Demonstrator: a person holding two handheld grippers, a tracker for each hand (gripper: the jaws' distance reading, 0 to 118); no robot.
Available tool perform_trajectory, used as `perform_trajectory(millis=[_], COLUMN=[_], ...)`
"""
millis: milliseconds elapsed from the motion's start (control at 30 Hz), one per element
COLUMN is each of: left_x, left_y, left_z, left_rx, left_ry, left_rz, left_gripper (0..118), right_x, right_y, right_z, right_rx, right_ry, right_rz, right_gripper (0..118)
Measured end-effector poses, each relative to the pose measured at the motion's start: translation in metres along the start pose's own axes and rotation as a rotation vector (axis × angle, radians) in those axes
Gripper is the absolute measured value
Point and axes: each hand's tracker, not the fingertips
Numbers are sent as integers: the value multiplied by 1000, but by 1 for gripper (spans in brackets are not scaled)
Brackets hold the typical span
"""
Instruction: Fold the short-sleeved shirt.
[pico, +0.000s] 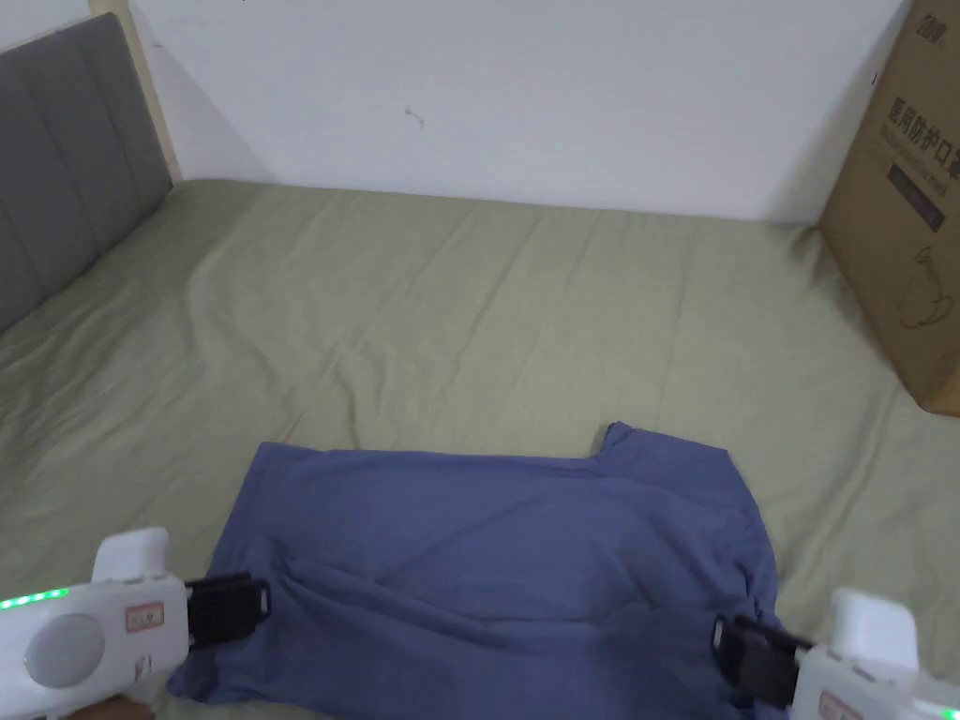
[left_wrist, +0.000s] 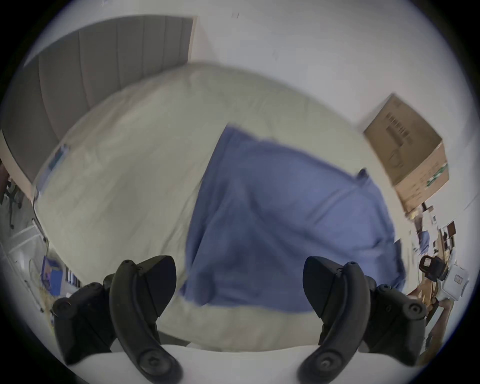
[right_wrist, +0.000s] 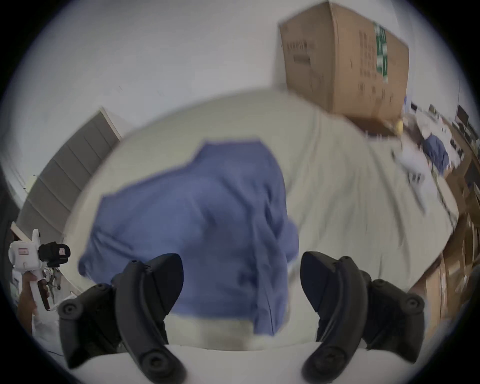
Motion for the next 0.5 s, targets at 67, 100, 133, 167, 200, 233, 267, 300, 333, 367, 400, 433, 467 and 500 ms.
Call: perform_trajectory(millis=[67,100,133,167,200,233,267,300,333,367,400,433,467,500], left_x=[23,36,49,62,74,85,95,103,105,111,117,120,124,126], left_y=[25,36,47,56,62,67,72,75,78,79,80,80,78,78], left_z=[28,42,56,69,83,93,101,108,108,111,113,113,112,111], left_rx=[123,181,240,302,367,426,480,527,577,618,643,646,656,660], left_ry=[-33,-43,-46,-40,-31,-23,-20,-16,-5,-4,-7,-4,-17,-29], left_rz=[-37,-62,-94,-118,-138,-162,-182,-205,-224,-241,-265,-280,-289,-293], left_gripper=[102,102,102,102,102,102,102,102,102,101,99,91,70,23], right_x=[-12,-20,-26,-33,-39,-45,-51,-56,-61,-65,-69,-73,-76,-77], right_y=[30,44,57,68,76,84,90,94,97,99,100,100,99,99], right_z=[19,30,39,47,54,60,65,67,70,72,72,72,71,70], right_rx=[131,192,254,313,368,416,463,501,538,563,583,589,599,605], right_ry=[10,6,0,-5,-12,-19,-30,-41,-59,-74,-87,-96,-107,-116], right_rz=[42,61,85,106,127,146,160,175,188,203,216,221,222,222], right_gripper=[98,98,98,98,98,98,98,98,98,97,95,88,69,31])
